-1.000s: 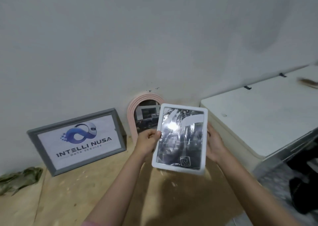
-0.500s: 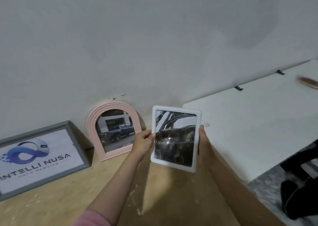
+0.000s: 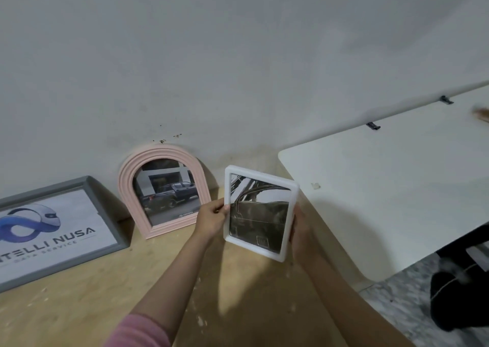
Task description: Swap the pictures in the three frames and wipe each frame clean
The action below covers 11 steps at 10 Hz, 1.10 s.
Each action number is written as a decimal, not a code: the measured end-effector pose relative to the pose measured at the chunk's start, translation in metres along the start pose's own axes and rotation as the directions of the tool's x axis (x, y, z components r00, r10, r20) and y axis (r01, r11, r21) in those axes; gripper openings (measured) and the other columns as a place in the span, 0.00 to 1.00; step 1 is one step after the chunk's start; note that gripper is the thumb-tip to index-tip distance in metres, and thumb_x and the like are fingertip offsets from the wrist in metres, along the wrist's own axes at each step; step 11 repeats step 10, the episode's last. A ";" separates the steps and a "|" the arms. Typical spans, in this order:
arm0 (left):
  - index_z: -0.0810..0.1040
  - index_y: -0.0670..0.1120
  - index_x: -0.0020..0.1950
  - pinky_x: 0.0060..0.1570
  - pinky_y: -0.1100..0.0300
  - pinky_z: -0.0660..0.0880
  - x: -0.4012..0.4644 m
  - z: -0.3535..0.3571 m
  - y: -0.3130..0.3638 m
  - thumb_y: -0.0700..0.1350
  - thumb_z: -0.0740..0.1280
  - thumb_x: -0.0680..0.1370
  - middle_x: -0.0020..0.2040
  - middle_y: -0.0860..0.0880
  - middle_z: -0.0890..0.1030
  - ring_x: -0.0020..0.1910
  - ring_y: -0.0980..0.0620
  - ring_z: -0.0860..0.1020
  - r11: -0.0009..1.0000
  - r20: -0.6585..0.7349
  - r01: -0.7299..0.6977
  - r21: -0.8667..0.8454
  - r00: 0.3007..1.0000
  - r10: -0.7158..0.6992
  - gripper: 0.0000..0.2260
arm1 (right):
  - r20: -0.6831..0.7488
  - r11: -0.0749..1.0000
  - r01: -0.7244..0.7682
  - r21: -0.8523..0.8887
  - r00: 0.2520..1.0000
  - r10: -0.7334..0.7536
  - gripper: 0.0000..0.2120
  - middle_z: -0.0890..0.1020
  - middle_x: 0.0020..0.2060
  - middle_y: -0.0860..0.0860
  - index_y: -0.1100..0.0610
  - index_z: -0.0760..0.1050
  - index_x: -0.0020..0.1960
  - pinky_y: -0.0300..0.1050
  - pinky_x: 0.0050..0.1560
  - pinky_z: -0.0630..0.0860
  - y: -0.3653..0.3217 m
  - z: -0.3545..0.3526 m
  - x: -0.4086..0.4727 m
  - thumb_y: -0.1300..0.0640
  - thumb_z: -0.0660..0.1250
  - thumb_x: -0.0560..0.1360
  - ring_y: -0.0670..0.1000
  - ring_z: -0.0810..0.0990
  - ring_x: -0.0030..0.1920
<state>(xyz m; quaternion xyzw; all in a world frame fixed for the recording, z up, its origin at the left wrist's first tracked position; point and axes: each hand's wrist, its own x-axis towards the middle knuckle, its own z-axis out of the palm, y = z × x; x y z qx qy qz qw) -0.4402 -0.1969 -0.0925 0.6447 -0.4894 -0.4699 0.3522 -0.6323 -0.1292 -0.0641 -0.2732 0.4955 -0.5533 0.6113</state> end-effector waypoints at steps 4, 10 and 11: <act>0.83 0.44 0.54 0.55 0.51 0.76 -0.012 0.001 -0.004 0.40 0.64 0.78 0.45 0.48 0.82 0.50 0.44 0.80 0.993 -0.050 -0.009 0.121 0.999 0.015 0.09 | -0.359 0.976 -0.095 -0.195 0.933 0.019 0.32 0.82 0.50 0.52 0.49 0.78 0.55 0.59 0.58 0.76 0.065 -0.013 0.012 0.27 0.51 0.71 0.55 0.80 0.52; 0.68 0.41 0.71 0.67 0.51 0.67 -0.055 -0.020 -0.010 0.49 0.64 0.79 0.68 0.42 0.73 0.66 0.45 0.72 0.991 -0.153 0.106 0.082 0.984 -0.093 0.23 | -0.610 0.929 -0.105 -0.355 0.779 -0.145 0.21 0.77 0.52 0.58 0.61 0.72 0.58 0.50 0.53 0.71 0.054 0.023 -0.031 0.47 0.50 0.81 0.60 0.76 0.54; 0.68 0.41 0.71 0.67 0.51 0.67 -0.055 -0.020 -0.010 0.49 0.64 0.79 0.68 0.42 0.73 0.66 0.45 0.72 0.991 -0.153 0.106 0.082 0.984 -0.093 0.23 | -0.610 0.929 -0.105 -0.355 0.779 -0.145 0.21 0.77 0.52 0.58 0.61 0.72 0.58 0.50 0.53 0.71 0.054 0.023 -0.031 0.47 0.50 0.81 0.60 0.76 0.54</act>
